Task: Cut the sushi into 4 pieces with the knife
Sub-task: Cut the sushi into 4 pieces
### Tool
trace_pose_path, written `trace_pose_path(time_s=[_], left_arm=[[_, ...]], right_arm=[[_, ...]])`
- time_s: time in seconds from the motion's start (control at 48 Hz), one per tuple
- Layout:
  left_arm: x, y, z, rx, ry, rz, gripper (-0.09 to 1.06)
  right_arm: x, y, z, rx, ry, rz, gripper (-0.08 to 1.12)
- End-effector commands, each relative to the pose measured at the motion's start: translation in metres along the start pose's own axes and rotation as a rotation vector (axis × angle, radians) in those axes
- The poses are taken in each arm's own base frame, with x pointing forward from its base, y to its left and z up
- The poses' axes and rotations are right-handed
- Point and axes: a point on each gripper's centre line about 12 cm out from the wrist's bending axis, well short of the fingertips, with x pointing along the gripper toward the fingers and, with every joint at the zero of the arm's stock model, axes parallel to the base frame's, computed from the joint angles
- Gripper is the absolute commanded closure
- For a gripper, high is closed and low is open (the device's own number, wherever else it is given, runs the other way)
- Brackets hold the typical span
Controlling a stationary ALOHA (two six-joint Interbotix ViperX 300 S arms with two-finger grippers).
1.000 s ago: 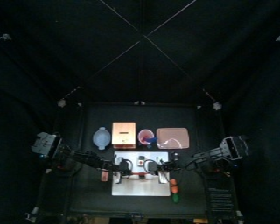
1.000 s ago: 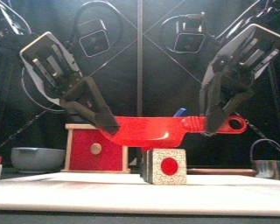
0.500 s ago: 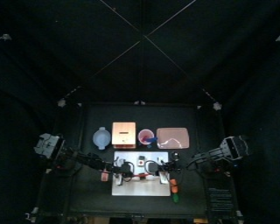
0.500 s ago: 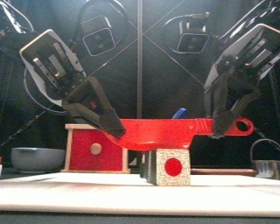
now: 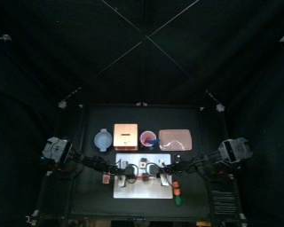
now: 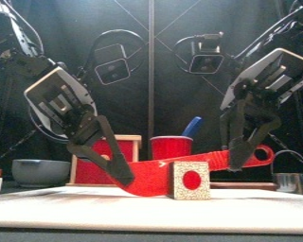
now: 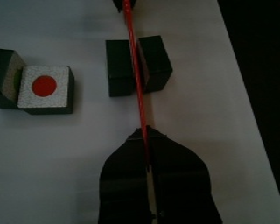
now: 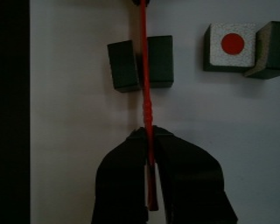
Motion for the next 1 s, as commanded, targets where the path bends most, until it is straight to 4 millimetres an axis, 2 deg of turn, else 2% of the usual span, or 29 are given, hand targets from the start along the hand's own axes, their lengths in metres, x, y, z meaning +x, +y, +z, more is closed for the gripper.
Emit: trace_pose_path(time_s=[0.021,0.167,0.271,0.396,0.646,0.812,0.896,1.0], left_arm=[[0.008,0.002,0.005,-0.001,-0.010,0.006,0.90],[0.008,0.008,0.005,-0.008,-0.010,0.018,0.90],[0.005,0.020,0.008,-0.024,-0.014,0.040,0.90],[0.003,0.020,0.008,-0.027,0.009,0.038,0.90],[0.005,-0.003,0.011,0.006,0.037,-0.009,0.90],[0.005,-0.004,0.018,0.008,0.028,-0.012,0.87],[0.001,-0.005,0.024,0.012,0.010,-0.015,0.80],[-0.009,-0.007,0.037,0.033,-0.030,-0.027,0.64]], right_arm=[[0.004,-0.004,0.009,0.024,-0.040,0.001,0.88],[0.006,-0.006,0.007,0.023,-0.033,-0.003,0.88],[0.003,-0.011,0.011,0.031,-0.046,-0.011,0.88],[0.002,-0.006,0.016,0.031,-0.058,-0.002,0.88],[0.003,0.014,0.021,0.013,-0.066,0.034,0.88],[-0.002,0.016,0.023,0.012,-0.075,0.040,0.88],[-0.008,0.016,0.026,0.009,-0.085,0.041,0.88],[-0.019,0.017,0.031,0.005,-0.105,0.045,0.88]])
